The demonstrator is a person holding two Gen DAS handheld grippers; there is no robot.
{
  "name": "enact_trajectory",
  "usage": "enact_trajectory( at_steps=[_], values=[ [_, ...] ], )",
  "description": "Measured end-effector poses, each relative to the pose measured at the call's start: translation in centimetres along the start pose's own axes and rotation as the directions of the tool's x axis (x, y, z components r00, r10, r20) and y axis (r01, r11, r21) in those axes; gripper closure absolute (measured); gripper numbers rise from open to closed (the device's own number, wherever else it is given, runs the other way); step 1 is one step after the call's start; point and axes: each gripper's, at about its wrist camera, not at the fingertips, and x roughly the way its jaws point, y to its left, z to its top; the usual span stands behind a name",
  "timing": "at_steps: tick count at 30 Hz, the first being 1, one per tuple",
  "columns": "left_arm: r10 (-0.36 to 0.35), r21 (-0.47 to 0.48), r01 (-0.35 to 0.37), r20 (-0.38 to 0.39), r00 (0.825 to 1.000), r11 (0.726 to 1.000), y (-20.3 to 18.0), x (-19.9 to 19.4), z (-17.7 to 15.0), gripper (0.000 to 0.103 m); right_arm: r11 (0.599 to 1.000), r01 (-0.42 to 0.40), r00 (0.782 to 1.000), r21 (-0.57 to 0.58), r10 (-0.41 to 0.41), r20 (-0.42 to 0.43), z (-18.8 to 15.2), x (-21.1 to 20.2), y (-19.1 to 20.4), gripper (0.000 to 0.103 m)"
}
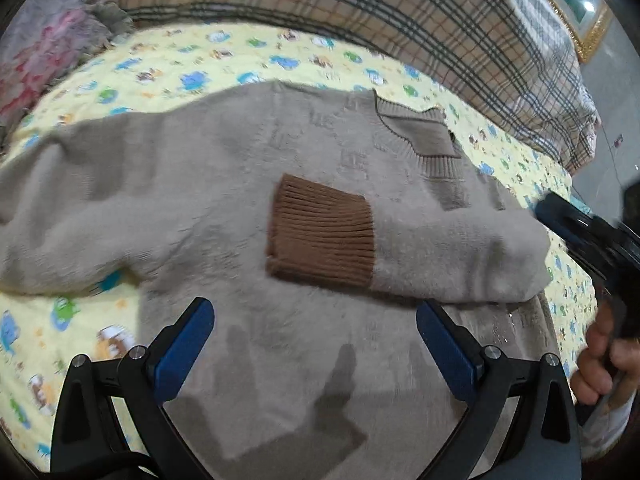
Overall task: Fold small clothes
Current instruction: 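Carry the sleeve across the sweater body with the right gripper and release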
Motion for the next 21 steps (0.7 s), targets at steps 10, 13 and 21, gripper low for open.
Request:
enact_trajectory(
  at_steps=[10, 13, 21],
  values=[
    [-0.101, -0.031, 0.101, -0.018, 0.995, 0.994, -1.5, 5.8, 5.3, 0.061, 0.990, 0.056, 0.989, 0.126, -0.072, 0.127, -2.6, -6.1, -3.3, 0.072],
    [-0.104, 0.007, 0.104, 0.003, 0.995, 0.995, -2.8, 5.5, 5.6, 0.099, 0.985, 0.066, 0.985, 0.161, -0.090, 0.147, -3.6, -6.7, -4.0, 0.072],
    [-0.044, 0.057, 0.028, 0.302, 0.952, 0.998, -1.1, -5.0, 4.7, 0.101, 0.953, 0.138, 0.964, 0.268, -0.191, 0.184, -5.0, -9.0, -7.7, 0.072]
  ],
)
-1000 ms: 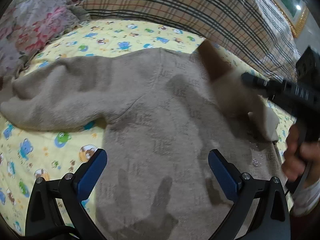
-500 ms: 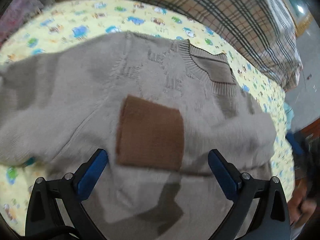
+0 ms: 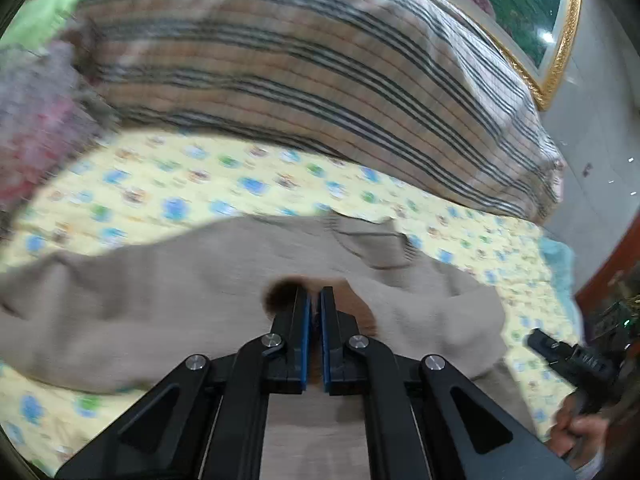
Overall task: Fold small clothes
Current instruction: 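Carry the sleeve across the sweater body with the right gripper and release, then grasp the other brown cuff with the left gripper and lift it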
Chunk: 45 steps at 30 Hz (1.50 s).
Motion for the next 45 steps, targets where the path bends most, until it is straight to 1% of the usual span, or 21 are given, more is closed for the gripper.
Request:
enact_trajectory(
  at_steps=[2, 3, 6, 8, 9, 11, 13, 14, 15, 18, 20, 21, 22, 26, 29, 31, 34, 37, 40, 42, 45],
  values=[
    [0.076, -0.028, -0.078, -0.065, 0.995, 0.997, 2.7, 1.6, -0.8, 0.103, 0.999, 0.047, 0.999, 0.020, -0.047, 0.002, 0.2, 0.0, -1.3, 0.072],
    [0.081, -0.073, -0.088, -0.094, 0.992, 0.993, 4.2, 2.1, -1.3, 0.103, 0.998, 0.060, 0.998, 0.030, -0.061, 0.001, 0.2, 0.0, -1.8, 0.072],
    [0.034, -0.211, -0.061, -0.129, 0.991, 0.976, 8.0, 2.6, -2.8, 0.103, 0.992, 0.112, 0.994, 0.064, -0.111, -0.017, 0.5, 0.2, -3.2, 0.072],
    [-0.052, -0.257, 0.009, -0.161, 0.986, 0.966, 8.3, 3.2, -3.3, 0.103, 0.989, 0.134, 0.991, 0.055, -0.133, -0.032, 0.9, 0.5, -3.7, 0.072],
    [-0.072, -0.257, 0.027, -0.168, 0.983, 0.966, 8.1, 3.3, -3.3, 0.099, 0.988, 0.144, 0.989, 0.051, -0.142, -0.035, 1.0, 0.5, -3.8, 0.072],
    [-0.078, -0.187, 0.038, -0.210, 0.975, 0.982, 6.2, 4.2, -2.8, 0.088, 0.988, 0.145, 0.989, 0.049, -0.143, -0.033, 1.3, 0.4, -4.0, 0.072],
    [-0.093, -0.140, 0.060, -0.245, 0.965, 0.988, 4.9, 5.0, -2.5, 0.055, 0.990, 0.133, 0.991, 0.053, -0.132, -0.023, 1.3, 0.0, -3.9, 0.072],
    [-0.094, -0.127, 0.061, -0.272, 0.958, 0.990, 4.3, 5.7, -2.6, 0.030, 0.990, 0.130, 0.991, 0.054, -0.129, -0.020, 1.3, -0.1, -3.9, 0.071],
    [-0.091, -0.112, 0.061, -0.288, 0.953, 0.992, 3.7, 6.1, -3.0, 0.032, 0.990, 0.127, 0.992, 0.057, -0.126, -0.020, 1.2, -0.1, -3.9, 0.067],
    [-0.073, -0.067, 0.054, -0.338, 0.938, 0.996, 2.3, 7.9, -3.6, 0.037, 0.990, 0.117, 0.993, 0.072, -0.116, -0.028, 0.8, 0.0, -4.0, 0.065],
    [-0.075, -0.052, 0.060, -0.361, 0.930, 0.997, 2.1, 8.7, -4.0, 0.073, 0.991, 0.113, 0.993, 0.071, -0.111, -0.030, 0.7, 0.3, -3.9, 0.065],
    [-0.082, -0.043, 0.070, -0.373, 0.924, 0.997, 1.7, 9.5, -4.2, 0.099, 0.991, 0.115, 0.993, 0.068, -0.114, -0.032, 0.6, 0.4, -3.8, 0.065],
    [-0.081, -0.039, 0.072, -0.369, 0.926, 0.997, 1.5, 9.7, -4.4, 0.100, 0.991, 0.115, 0.993, 0.067, -0.113, -0.032, 0.6, 0.4, -3.7, 0.065],
    [-0.077, 0.003, 0.080, -0.249, 0.965, 0.997, 0.4, 7.4, -3.7, 0.101, 0.991, 0.118, 0.993, 0.065, -0.117, -0.025, 0.9, 0.1, -3.6, 0.065],
    [-0.091, -0.044, 0.086, -0.144, 0.985, 0.995, 1.3, 3.2, -2.5, 0.101, 0.988, 0.141, 0.990, 0.066, -0.140, -0.014, 1.2, -0.5, -4.1, 0.065],
    [-0.043, -0.061, 0.038, -0.085, 0.995, 0.997, 2.7, 1.3, -2.2, 0.101, 0.983, 0.167, 0.986, 0.079, -0.167, -0.007, 1.5, -0.9, -4.7, 0.065],
    [-0.025, -0.108, 0.008, -0.156, 0.987, 0.994, 5.5, 2.9, -3.6, 0.101, 0.974, 0.196, 0.981, 0.116, -0.194, -0.026, 1.8, -0.3, -5.7, 0.065],
    [-0.003, -0.118, -0.021, -0.201, 0.980, 0.993, 6.4, 4.1, -5.2, 0.101, 0.973, 0.204, 0.978, 0.111, -0.198, -0.062, 2.1, 0.9, -5.7, 0.065],
    [-0.021, -0.156, -0.013, -0.217, 0.976, 0.988, 7.1, 4.7, -6.3, 0.101, 0.975, 0.210, 0.975, 0.069, -0.204, -0.087, 2.8, 2.0, -5.1, 0.065],
    [-0.019, -0.162, -0.017, -0.216, 0.976, 0.987, 7.2, 4.8, -6.5, 0.101, 0.975, 0.218, 0.972, 0.042, -0.213, -0.099, 3.5, 3.0, -5.0, 0.058],
    [-0.018, -0.190, -0.021, -0.198, 0.980, 0.982, 7.9, 4.2, -6.8, 0.101, 0.976, 0.216, 0.968, 0.020, -0.212, -0.131, 4.8, 5.2, -5.4, 0.055]
  ],
)
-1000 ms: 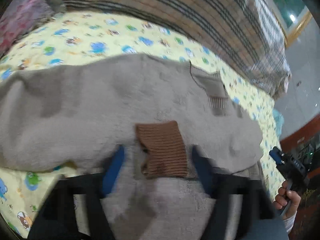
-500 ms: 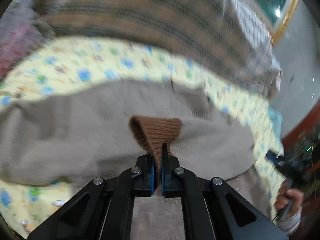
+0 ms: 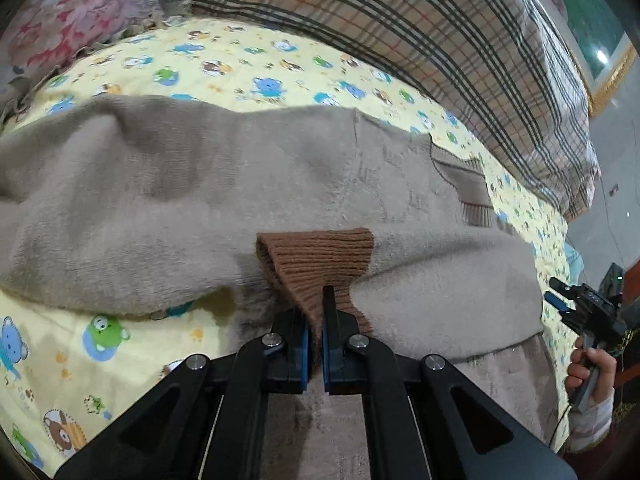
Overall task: Fold small clothes
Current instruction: 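Grasp the other brown cuff with the left gripper and lift it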
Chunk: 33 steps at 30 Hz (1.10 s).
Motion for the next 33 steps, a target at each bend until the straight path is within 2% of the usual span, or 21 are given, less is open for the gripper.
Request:
enact_trajectory(
  at_steps=[4, 8, 9, 10, 12, 15, 17, 20, 22, 26, 28, 29, 30, 32, 33],
  values=[
    [-0.003, -0.021, 0.003, 0.005, 1.000, 1.000, 0.7, -0.8, 0.0, 0.101, 0.999, -0.043, 0.997, -0.016, 0.042, -0.062, 0.7, 2.8, 0.6, 0.054],
    [-0.012, -0.059, 0.012, -0.006, 1.000, 0.998, 1.5, -0.7, -0.6, 0.101, 0.996, -0.079, 0.992, -0.039, 0.074, -0.105, 0.0, 4.9, 1.5, 0.055],
    [-0.010, -0.058, 0.009, -0.014, 1.000, 0.998, 1.5, -0.6, -0.8, 0.101, 0.996, -0.072, 0.993, -0.055, 0.067, -0.099, -0.2, 5.0, 1.7, 0.078],
    [0.000, -0.046, -0.001, -0.019, 1.000, 0.999, 1.2, -0.5, -0.9, 0.101, 0.994, -0.062, 0.994, -0.091, 0.054, -0.091, -0.5, 5.0, 2.0, 0.096],
    [-0.012, -0.032, 0.011, -0.021, 1.000, 0.999, 0.4, -0.5, -0.8, 0.101, 0.992, -0.043, 0.997, -0.118, 0.034, -0.074, -0.4, 4.4, 2.2, 0.096],
    [-0.085, 0.014, 0.085, -0.033, 0.996, 0.996, -2.3, 0.2, -0.3, 0.101, 0.982, 0.048, 0.998, -0.182, -0.041, 0.040, 1.2, 0.8, 2.5, 0.096],
    [-0.074, 0.082, 0.077, -0.044, 0.996, 0.994, -4.9, 1.5, -0.2, 0.101, 0.970, 0.126, 0.989, -0.206, -0.108, 0.098, 2.6, -1.4, 2.1, 0.096],
    [-0.034, 0.093, 0.040, -0.065, 0.997, 0.995, -5.8, 3.2, -0.2, 0.101, 0.961, 0.174, 0.984, -0.214, -0.162, 0.073, 3.1, -0.2, 1.1, 0.096],
    [-0.029, 0.084, 0.034, -0.052, 0.998, 0.996, -5.1, 3.0, -0.3, 0.101, 0.936, 0.232, 0.973, -0.264, -0.221, 0.070, 2.5, 1.4, 1.2, 0.096],
    [-0.016, 0.074, 0.019, -0.036, 0.999, 0.997, -3.3, 2.3, -0.3, 0.100, 0.926, 0.247, 0.968, -0.287, -0.250, 0.027, 1.2, 3.5, 0.7, 0.094],
    [-0.017, 0.072, 0.022, -0.072, 0.997, 0.997, -2.6, 2.7, -0.3, 0.099, 0.931, 0.251, 0.967, -0.265, -0.253, 0.028, 1.1, 3.5, 0.6, 0.090],
    [-0.021, 0.069, 0.026, -0.075, 0.997, 0.997, -2.4, 2.6, -0.4, 0.098, 0.935, 0.253, 0.967, -0.249, -0.254, 0.027, 1.1, 3.1, 0.6, 0.085],
    [-0.017, 0.071, 0.022, -0.071, 0.997, 0.997, -2.3, 2.4, -0.4, 0.092, 0.940, 0.257, 0.966, -0.225, -0.258, 0.026, 1.2, 2.6, 0.4, 0.081],
    [0.018, 0.072, -0.013, -0.070, 0.997, 0.997, -2.0, 1.8, -0.7, 0.089, 0.948, 0.257, 0.966, -0.187, -0.250, 0.059, 1.0, 0.6, 0.5, 0.077],
    [0.021, 0.059, -0.017, -0.071, 0.997, 0.998, -1.6, 1.4, -0.9, 0.084, 0.952, 0.250, 0.968, -0.177, -0.238, 0.084, 0.8, -0.5, 0.8, 0.072]
  ],
)
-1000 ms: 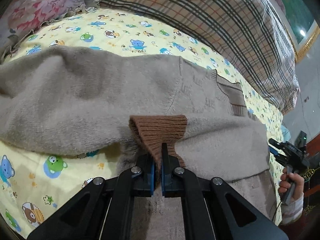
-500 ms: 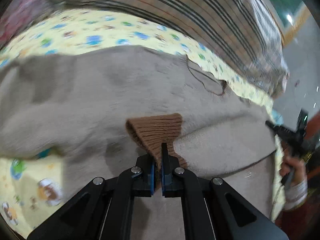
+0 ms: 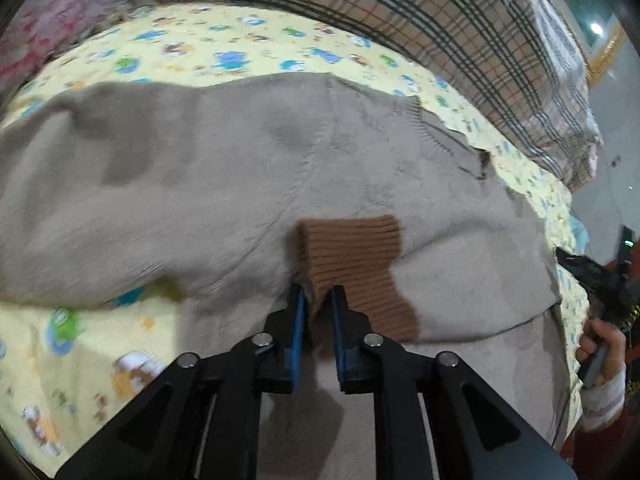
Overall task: Fold small clothes
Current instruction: 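Grasp the other brown cuff with the left gripper and lift it, then lay the sleeve across the sweater body with the left gripper and release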
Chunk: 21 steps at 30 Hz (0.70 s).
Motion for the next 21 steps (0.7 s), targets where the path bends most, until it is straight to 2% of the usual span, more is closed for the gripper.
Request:
enact_trajectory(
  at_steps=[2, 3, 4, 5, 6, 8, 10, 13, 15, 19, 21],
  values=[
    [-0.022, -0.050, 0.022, 0.010, 1.000, 0.998, 1.2, -1.3, -0.7, 0.068, 0.999, -0.041, 0.998, 0.021, 0.040, 0.050, -0.8, -2.5, 0.3, 0.063],
    [-0.022, -0.072, 0.023, 0.020, 1.000, 0.997, 1.6, -1.9, -1.0, 0.056, 0.997, -0.075, 0.995, 0.027, 0.073, 0.067, -1.2, -3.4, 0.7, 0.059],
    [-0.019, -0.104, 0.023, 0.045, 0.999, 0.994, 2.4, -3.0, -1.5, 0.046, 0.989, -0.142, 0.987, 0.028, 0.139, 0.083, -2.2, -4.6, 1.3, 0.058],
    [-0.018, -0.126, 0.026, 0.063, 0.998, 0.992, 3.0, -3.7, -1.8, 0.043, 0.983, -0.179, 0.980, 0.023, 0.177, 0.088, -2.6, -4.8, 2.0, 0.056],
    [-0.010, -0.159, 0.023, 0.084, 0.996, 0.987, 3.8, -4.6, -2.2, 0.035, 0.974, -0.224, 0.971, 0.017, 0.222, 0.089, -3.4, -5.2, 2.8, 0.055],
    [0.037, -0.230, -0.008, 0.121, 0.992, 0.973, 5.7, -6.3, -2.9, 0.032, 0.955, -0.297, 0.953, 0.002, 0.297, 0.061, -5.5, -5.3, 4.6, 0.055],
    [0.066, -0.311, -0.020, 0.138, 0.988, 0.950, 8.5, -7.6, -3.5, 0.019, 0.938, -0.345, 0.938, -0.017, 0.346, 0.035, -7.0, -4.8, 6.2, 0.055],
    [0.074, -0.449, 0.019, 0.190, 0.979, 0.893, 13.4, -9.6, -4.5, 0.018, 0.926, -0.378, 0.926, -0.019, 0.378, -0.019, -9.2, -3.8, 7.8, 0.055],
    [0.114, -0.526, 0.026, 0.232, 0.966, 0.850, 16.5, -11.0, -5.0, 0.018, 0.920, -0.391, 0.919, -0.009, 0.391, -0.043, -10.2, -3.4, 8.5, 0.055],
    [0.202, -0.619, -0.003, 0.251, 0.947, 0.785, 21.1, -12.0, -4.3, 0.018, 0.922, -0.386, 0.920, 0.001, 0.385, -0.077, -11.9, -3.6, 9.6, 0.055],
    [0.201, -0.659, 0.039, 0.284, 0.938, 0.751, 23.1, -12.1, -3.7, 0.018, 0.921, -0.388, 0.918, 0.008, 0.388, -0.081, -12.1, -3.7, 10.1, 0.055]
  ],
)
